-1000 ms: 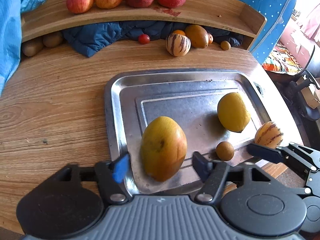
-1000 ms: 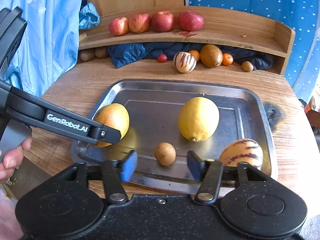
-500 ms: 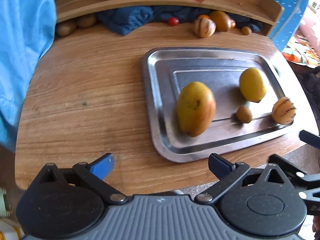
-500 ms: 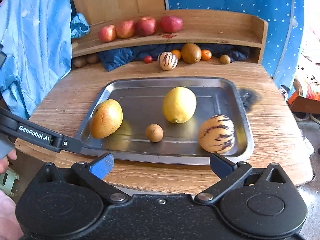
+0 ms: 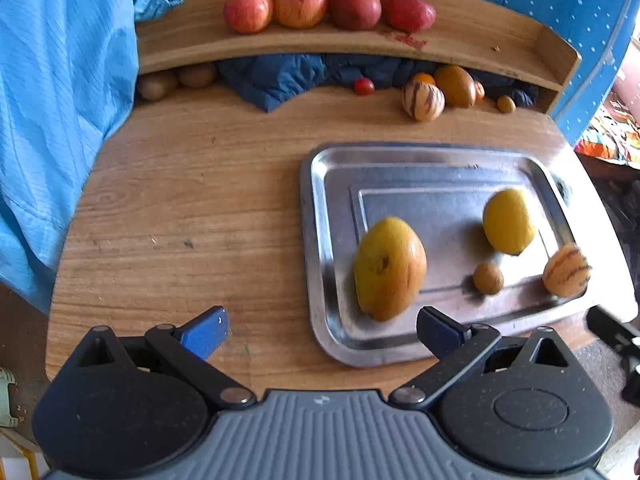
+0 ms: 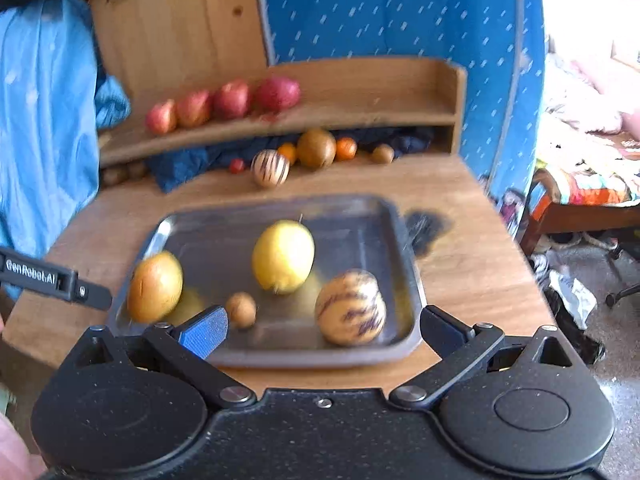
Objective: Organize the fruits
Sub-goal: 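Lift both open tools away from the tray toward the fruit row, then grasp the red cherry tomato with the left tool while the right tool grasps another striped pepino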
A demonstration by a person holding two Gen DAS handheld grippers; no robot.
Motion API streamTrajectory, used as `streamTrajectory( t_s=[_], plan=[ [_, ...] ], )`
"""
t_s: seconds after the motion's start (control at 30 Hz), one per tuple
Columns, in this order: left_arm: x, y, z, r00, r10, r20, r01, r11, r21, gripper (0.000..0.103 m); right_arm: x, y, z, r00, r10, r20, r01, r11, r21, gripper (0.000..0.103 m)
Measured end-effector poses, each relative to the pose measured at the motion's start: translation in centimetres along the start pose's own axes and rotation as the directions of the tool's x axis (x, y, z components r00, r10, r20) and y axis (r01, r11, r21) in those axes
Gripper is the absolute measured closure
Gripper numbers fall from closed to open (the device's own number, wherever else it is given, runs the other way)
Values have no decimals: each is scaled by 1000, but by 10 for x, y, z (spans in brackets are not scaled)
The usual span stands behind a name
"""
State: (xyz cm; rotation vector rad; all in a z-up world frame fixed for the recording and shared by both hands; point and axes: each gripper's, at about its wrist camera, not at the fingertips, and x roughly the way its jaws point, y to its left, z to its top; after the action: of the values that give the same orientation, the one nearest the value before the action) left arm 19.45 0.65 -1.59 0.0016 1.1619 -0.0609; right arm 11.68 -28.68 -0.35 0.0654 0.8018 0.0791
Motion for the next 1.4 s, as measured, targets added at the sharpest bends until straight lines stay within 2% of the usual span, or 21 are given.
streamTrajectory(
  t_s=[0.13,0.23,0.5,0.87,0.97,1.17,1.4],
  plan=[
    [-6,3,11,999,20,41,-19,1000,-9,1,1,-1,9,999,-1,40,2,1000,-7,1],
    [-5,7,22,999,33,43,-32,999,-27,1,4,-1,16,998,-9,67,9,1000,3,1],
    [5,9,65,996,66,60,-63,997,-44,1,25,5,32,996,-9,84,5,999,42,1],
    [51,7,132,997,25,67,-20,997,-70,1,76,24,67,997,-43,61,43,999,0,1],
    [68,9,146,997,-13,82,21,995,-97,1,95,29,78,998,-49,32,50,998,-43,1],
    [107,10,172,995,-91,42,95,987,-129,1,129,31,109,1000,-31,-8,30,998,-49,1],
    [151,1,194,991,-131,-19,126,979,-160,1,175,40,116,989,-33,-142,20,996,-91,1]
  ],
)
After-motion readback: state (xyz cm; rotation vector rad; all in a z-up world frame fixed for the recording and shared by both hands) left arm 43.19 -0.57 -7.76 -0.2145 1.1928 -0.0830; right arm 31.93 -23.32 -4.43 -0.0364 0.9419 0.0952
